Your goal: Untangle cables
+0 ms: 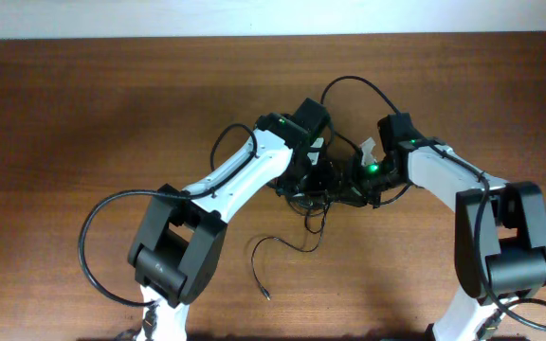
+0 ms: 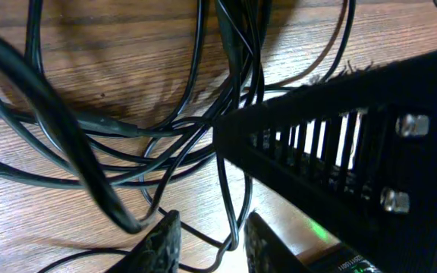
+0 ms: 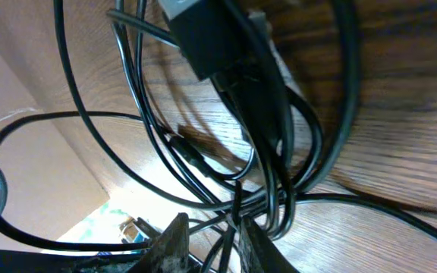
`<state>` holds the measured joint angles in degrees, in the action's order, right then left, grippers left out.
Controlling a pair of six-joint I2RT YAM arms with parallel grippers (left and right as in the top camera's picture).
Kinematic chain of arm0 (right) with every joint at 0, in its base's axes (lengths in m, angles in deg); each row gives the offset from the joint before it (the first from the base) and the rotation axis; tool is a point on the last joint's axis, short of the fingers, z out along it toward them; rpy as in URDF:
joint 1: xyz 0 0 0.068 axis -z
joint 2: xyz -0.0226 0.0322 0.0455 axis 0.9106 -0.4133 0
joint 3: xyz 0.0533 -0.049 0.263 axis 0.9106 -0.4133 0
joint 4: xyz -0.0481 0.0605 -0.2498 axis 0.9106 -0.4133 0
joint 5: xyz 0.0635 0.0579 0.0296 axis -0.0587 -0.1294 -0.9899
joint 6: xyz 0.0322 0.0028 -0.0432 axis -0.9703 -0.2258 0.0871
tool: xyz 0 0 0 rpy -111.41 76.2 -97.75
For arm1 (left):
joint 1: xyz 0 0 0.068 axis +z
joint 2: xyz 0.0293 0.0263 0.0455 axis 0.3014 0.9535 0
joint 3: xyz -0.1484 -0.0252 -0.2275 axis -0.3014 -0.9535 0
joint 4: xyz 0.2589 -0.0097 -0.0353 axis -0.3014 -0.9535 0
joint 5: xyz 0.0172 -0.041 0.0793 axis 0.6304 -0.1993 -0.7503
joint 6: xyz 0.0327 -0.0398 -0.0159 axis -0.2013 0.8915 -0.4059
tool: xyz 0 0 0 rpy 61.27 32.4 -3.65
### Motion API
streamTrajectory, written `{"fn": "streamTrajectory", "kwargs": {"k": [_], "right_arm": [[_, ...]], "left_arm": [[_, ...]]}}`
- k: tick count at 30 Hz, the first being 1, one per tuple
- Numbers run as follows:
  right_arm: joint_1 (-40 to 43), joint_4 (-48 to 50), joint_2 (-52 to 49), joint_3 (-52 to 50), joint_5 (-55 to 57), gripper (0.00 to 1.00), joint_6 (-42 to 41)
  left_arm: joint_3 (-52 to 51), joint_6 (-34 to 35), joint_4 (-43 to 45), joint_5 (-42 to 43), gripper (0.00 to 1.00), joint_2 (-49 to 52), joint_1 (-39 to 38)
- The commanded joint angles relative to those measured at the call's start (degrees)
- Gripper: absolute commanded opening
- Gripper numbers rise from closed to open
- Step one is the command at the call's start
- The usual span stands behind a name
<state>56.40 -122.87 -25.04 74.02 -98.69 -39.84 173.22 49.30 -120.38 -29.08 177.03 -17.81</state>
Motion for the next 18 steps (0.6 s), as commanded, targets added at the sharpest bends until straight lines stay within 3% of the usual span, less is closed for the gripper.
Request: {"fn": "streamTrajectory", "kwargs": {"k": [1, 10, 13, 18], "right_arm": [[-0.98, 0.22, -0.5, -0.48, -0.9, 0.22, -1.57], [-1.03, 0.2, -0.5, -0.48, 2.32, 0.21, -1.55], [-1.03, 0.2, -0.5, -0.48, 2.8, 0.21, -1.57], [-1.03, 0.2, -0.5, -0.48, 2.78, 0.08, -1.57]], "left_arm": [[0.46, 0.85, 0.11, -1.55, 0.25, 1.03, -0.52], [0.02, 3.04, 3.89, -1.84, 0.23, 3.93, -2.27], [0.02, 2.99, 3.85, -1.86, 0.17, 3.93, -2.43], [0.02, 2.97, 3.63, -1.9, 0.12, 4.0, -2.47]]}}
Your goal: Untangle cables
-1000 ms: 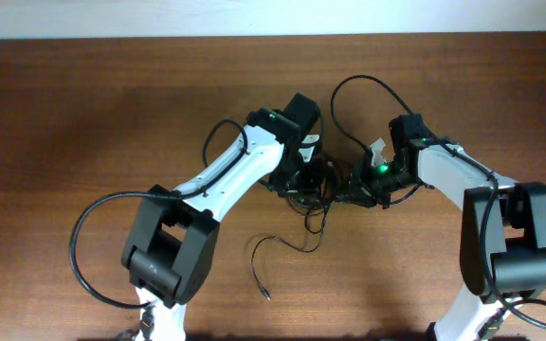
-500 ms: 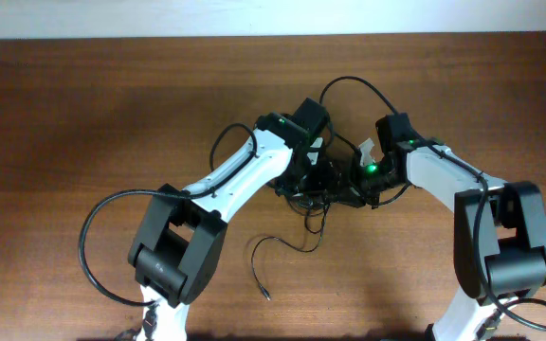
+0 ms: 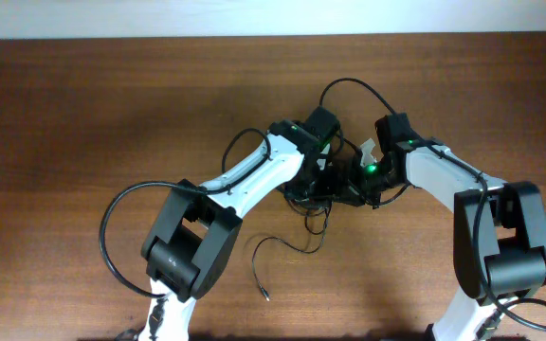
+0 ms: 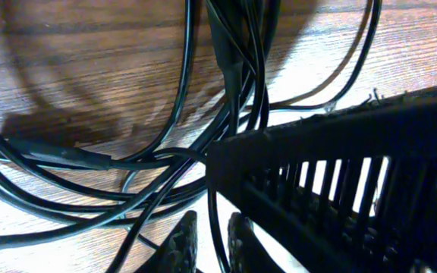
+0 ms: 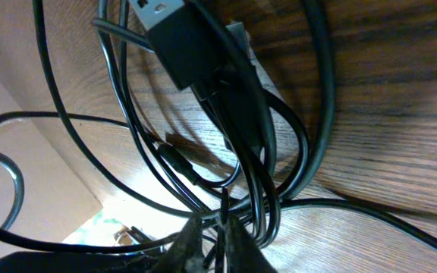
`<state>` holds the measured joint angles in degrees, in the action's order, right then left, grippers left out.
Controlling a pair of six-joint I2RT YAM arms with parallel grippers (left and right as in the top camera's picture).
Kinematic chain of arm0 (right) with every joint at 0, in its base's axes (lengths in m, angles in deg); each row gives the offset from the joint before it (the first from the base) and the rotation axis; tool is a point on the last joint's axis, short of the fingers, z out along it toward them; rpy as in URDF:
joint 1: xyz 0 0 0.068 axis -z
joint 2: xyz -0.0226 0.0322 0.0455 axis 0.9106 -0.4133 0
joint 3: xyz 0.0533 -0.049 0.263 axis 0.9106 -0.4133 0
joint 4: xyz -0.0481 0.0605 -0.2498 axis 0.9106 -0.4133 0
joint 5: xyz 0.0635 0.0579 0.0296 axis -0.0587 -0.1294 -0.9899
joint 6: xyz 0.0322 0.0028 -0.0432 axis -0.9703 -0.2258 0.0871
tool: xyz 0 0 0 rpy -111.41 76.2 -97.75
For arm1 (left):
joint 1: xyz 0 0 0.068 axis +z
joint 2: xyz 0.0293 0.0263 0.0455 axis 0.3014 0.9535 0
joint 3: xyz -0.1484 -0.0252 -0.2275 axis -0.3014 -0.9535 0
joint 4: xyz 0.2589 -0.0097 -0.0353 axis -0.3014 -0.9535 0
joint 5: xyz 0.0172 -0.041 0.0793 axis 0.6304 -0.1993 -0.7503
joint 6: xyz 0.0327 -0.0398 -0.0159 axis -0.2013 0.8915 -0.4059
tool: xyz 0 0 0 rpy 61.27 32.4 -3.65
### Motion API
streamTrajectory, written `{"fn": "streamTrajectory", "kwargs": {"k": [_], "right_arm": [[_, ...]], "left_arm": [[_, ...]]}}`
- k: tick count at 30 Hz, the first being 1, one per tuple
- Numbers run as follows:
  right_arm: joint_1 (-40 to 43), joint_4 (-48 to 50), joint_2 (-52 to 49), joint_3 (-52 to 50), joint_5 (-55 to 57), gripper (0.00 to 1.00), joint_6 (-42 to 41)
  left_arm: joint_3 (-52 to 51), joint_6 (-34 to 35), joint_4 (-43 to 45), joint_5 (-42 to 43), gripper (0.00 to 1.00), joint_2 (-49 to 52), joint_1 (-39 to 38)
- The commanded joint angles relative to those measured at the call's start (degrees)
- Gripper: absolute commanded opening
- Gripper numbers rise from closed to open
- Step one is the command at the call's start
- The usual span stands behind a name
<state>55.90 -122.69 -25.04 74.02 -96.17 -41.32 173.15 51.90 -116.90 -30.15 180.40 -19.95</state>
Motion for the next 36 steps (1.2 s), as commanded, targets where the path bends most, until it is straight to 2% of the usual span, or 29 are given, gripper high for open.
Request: {"fn": "streamTrajectory", "kwargs": {"k": [1, 6, 9, 11, 19, 24, 25, 28, 31, 32, 36], "right_arm": [[-0.52, 0.02, -0.5, -0.48, 0.26, 0.06, -0.09], [-0.52, 0.0, -0.5, -0.48, 0.26, 0.04, -0.09], [-0.52, 0.0, -0.52, -0.48, 0.26, 0.04, -0.04], [-0.44, -0.04, -0.5, -0.48, 0.15, 0.04, 0.66], [4.94, -0.74, 5.57, -0.44, -6.03, 0.04, 12.24], [6.8, -5.73, 10.05, -0.44, -5.99, 0.04, 15.91], [6.51, -7.04, 10.08, -0.46, -5.97, 0.05, 16.31], [4.76, -10.38, 9.7, -0.46, -5.07, 0.36, 16.31], [2.16, -10.32, 9.35, -0.46, -4.87, 0.38, 15.54], [0.79, -10.05, 9.35, -0.46, -3.63, 0.38, 12.98], [-2.49, -9.97, 9.35, -0.46, 6.93, 0.26, -0.31]], "left_arm": [[0.09, 0.37, 0.13, -0.83, 0.09, 0.63, -0.33], [0.09, 0.33, 0.13, -0.85, 0.0, 0.63, -0.33], [0.09, -0.61, 0.11, -1.07, 0.0, 0.63, -0.33], [0.09, -3.89, 0.02, -1.05, 0.0, 0.63, -0.33], [0.09, -14.73, -7.19, -2.14, 0.0, 0.63, 1.77], [0.11, -20.35, -7.15, 5.35, 0.0, 0.63, 2.58], [0.11, -20.81, -6.78, 6.6, 0.0, 0.63, 2.58], [0.11, -21.64, -6.58, 6.27, 0.0, 0.63, 2.58], [0.11, -21.4, -6.6, 2.05, 0.0, 0.63, 2.56], [0.11, -20.33, -6.64, -0.02, 0.0, 0.63, 2.51], [0.11, -10.69, -8.28, -7.8, 0.0, 0.63, 2.51]]}}
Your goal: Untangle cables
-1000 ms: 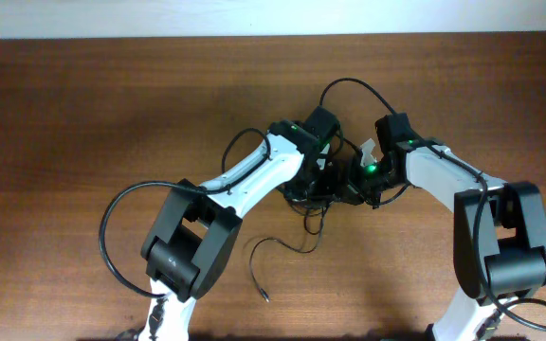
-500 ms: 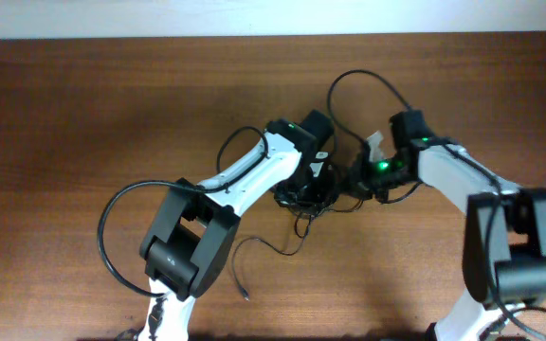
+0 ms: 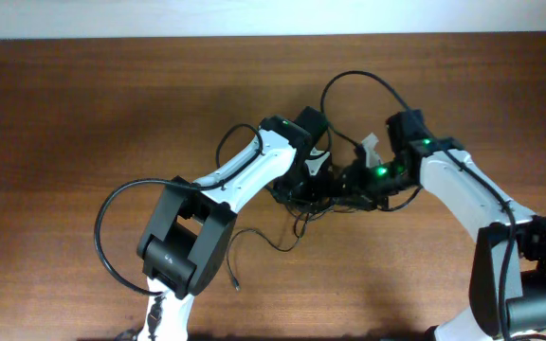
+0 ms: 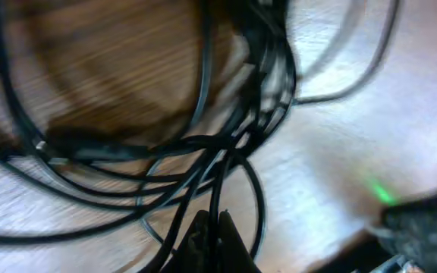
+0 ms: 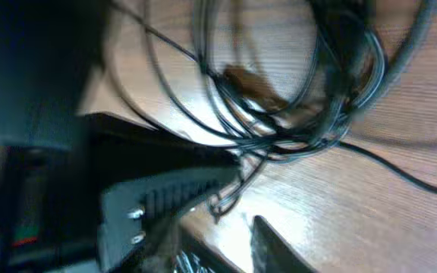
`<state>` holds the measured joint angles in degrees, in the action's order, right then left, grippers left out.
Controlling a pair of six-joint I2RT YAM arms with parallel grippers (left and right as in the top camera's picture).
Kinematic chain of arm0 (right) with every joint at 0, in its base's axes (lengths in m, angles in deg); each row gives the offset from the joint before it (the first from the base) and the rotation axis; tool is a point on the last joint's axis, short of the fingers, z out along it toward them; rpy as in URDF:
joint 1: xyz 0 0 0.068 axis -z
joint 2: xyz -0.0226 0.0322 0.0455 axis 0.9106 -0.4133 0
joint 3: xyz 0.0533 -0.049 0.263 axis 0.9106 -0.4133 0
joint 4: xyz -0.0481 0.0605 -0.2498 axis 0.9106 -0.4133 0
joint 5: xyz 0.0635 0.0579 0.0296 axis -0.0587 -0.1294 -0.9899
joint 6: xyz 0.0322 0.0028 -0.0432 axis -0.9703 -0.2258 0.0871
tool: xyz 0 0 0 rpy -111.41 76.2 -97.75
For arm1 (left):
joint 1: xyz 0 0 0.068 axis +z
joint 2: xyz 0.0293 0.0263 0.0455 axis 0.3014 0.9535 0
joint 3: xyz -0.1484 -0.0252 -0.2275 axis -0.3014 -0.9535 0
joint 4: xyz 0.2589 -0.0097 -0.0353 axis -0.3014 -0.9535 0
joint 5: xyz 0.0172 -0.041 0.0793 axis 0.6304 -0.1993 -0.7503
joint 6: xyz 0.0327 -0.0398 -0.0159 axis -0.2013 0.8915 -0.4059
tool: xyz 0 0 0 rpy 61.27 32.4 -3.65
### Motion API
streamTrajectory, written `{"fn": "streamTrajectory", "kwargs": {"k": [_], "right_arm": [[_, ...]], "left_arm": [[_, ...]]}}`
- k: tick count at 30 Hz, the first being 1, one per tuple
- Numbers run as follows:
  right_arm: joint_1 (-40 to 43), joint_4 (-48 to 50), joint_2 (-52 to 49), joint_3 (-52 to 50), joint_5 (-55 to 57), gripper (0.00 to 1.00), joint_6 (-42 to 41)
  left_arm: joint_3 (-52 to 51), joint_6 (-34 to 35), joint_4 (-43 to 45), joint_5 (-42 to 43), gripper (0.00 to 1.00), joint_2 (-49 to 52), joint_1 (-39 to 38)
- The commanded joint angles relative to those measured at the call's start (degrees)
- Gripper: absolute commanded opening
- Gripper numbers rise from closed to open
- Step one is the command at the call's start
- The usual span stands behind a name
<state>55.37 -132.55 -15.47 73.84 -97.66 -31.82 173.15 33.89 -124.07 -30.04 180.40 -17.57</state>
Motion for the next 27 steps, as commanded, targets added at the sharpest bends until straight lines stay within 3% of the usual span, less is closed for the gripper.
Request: {"fn": "streamTrajectory", "kwargs": {"k": [1, 4, 12, 20, 27], "right_arm": [[-2.69, -0.13, -0.22, -0.28, 10.86, 0.26, -13.18], [-4.11, 0.15, -0.22, -0.28, 13.4, 0.26, -18.78], [-7.04, 2.43, -0.24, -0.42, 14.93, 0.32, -22.32], [-11.41, 10.03, -0.46, -3.34, 15.54, 0.25, -32.57], [-14.71, 20.22, -0.55, -8.2, 15.78, 0.24, -38.58]], "left_arm": [[0.11, 9.07, -1.4, -9.46, 0.0, 0.63, 0.13], [0.11, 9.81, -1.57, -9.94, 0.0, 0.63, 0.13], [0.11, 10.16, -1.55, -9.92, 0.0, 0.63, 0.13], [0.11, 10.27, -1.57, -9.88, 0.0, 0.63, 0.13], [0.11, 10.27, -1.6, -9.88, 0.0, 0.63, 0.13]]}}
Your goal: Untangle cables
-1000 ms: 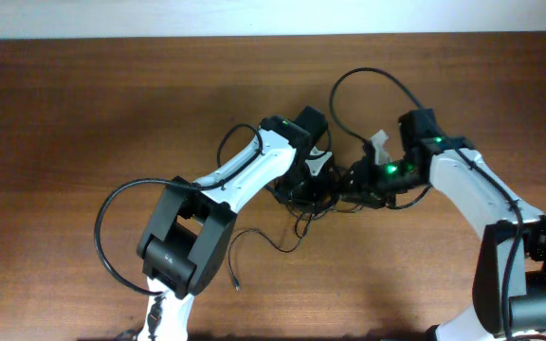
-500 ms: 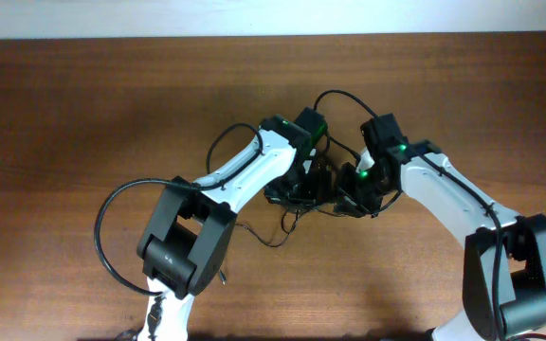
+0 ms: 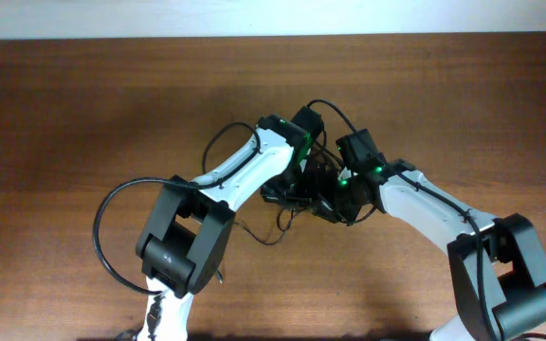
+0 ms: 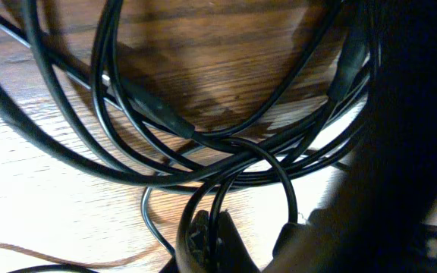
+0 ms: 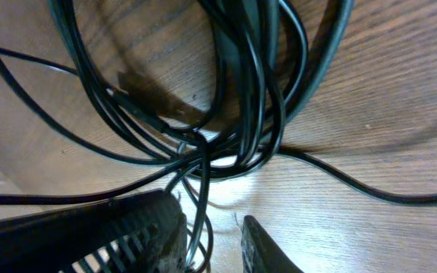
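Observation:
A knot of black cables (image 3: 290, 201) lies mid-table, with one loop (image 3: 328, 106) arching behind it. In the left wrist view the strands (image 4: 165, 121) cross in several curves. My left gripper (image 3: 299, 180) is in the knot, shut (image 4: 209, 221) on one thin black strand. My right gripper (image 3: 330, 203) is just right of it, open (image 5: 212, 241), with a strand (image 5: 197, 197) running between its fingers. The main bundle (image 5: 237, 91) lies ahead of the right fingers.
The brown wooden table (image 3: 83, 114) has its far edge against a white wall. A thin cable tail (image 3: 254, 234) trails toward the front left of the knot. The left gripper's black housing (image 5: 74, 235) crowds the right wrist view.
My right gripper has moved left, from the right side of the knot to right beside my left gripper, still open. The knot has shifted slightly left and the back loop is smaller.
Both grippers stood in the knot with their fingers apart round strands. Then both had closed on a strand. Later the right one was open, off to the right, while the left kept its strand. Now the right is back at the knot, open around a strand.

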`<state>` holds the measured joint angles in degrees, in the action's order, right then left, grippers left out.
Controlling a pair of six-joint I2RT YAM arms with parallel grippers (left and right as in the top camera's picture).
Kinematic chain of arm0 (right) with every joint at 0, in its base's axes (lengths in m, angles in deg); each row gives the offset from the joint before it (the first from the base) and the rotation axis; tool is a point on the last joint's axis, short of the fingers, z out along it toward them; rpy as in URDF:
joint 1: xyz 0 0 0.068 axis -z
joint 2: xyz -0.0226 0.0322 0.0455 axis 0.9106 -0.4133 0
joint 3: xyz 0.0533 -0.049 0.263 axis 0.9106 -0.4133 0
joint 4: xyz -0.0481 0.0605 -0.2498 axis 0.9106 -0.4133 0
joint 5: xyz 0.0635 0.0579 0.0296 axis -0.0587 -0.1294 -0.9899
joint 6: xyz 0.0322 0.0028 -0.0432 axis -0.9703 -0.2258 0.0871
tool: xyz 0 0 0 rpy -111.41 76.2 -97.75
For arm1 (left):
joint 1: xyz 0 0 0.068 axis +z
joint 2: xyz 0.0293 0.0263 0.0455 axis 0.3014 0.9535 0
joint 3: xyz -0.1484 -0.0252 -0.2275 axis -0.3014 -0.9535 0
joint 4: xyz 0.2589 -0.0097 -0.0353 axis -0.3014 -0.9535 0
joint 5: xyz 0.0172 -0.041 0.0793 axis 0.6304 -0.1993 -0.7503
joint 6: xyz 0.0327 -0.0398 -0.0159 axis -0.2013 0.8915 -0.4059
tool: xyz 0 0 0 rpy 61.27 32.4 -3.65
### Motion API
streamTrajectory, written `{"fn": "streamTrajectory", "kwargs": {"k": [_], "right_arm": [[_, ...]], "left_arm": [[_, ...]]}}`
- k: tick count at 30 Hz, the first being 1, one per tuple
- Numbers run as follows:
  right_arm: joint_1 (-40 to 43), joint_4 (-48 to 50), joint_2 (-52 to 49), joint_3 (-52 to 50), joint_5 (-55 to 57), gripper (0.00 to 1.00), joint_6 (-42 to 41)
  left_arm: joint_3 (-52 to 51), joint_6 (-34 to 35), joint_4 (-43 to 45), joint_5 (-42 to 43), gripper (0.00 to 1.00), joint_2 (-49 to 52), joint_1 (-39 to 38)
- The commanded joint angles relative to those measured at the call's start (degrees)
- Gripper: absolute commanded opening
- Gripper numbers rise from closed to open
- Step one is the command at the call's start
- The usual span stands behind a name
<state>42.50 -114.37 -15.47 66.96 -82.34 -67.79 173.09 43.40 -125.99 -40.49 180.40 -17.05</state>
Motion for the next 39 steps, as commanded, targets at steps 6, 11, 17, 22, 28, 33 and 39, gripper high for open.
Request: {"fn": "streamTrajectory", "kwargs": {"k": [6, 11, 17, 22, 28, 33, 39], "right_arm": [[-2.78, 7.04, -1.42, -1.66, 0.87, 0.22, -4.81], [-4.28, 9.33, -2.23, -1.66, 2.78, 0.11, -7.08], [-4.39, 9.73, -2.25, -1.66, 3.78, 0.06, -7.04], [-3.34, 9.75, -2.25, -1.66, 0.09, 0.04, -6.36], [0.13, 9.68, -2.23, -1.66, -6.78, 0.04, 6.16], [5.16, 9.68, -1.6, -1.66, -14.71, 0.04, 14.4], [13.25, 9.68, 1.09, -1.66, -23.91, 0.04, 21.16]], "left_arm": [[0.17, 2.19, 0.35, 0.98, 0.0, 0.63, -0.39], [0.17, 2.19, 0.33, 1.01, 0.0, 0.63, -0.39], [0.17, 2.16, 0.37, 1.79, 0.0, 0.63, -0.37], [0.22, 1.95, 0.37, 8.31, 0.0, 0.63, 2.56], [0.22, -4.44, 0.59, 21.33, 0.0, 0.61, 7.3], [0.22, -7.39, -0.35, 27.61, 0.0, 0.63, 9.88], [0.22, -14.12, -3.58, 27.34, 0.0, 0.61, 11.02]]}}
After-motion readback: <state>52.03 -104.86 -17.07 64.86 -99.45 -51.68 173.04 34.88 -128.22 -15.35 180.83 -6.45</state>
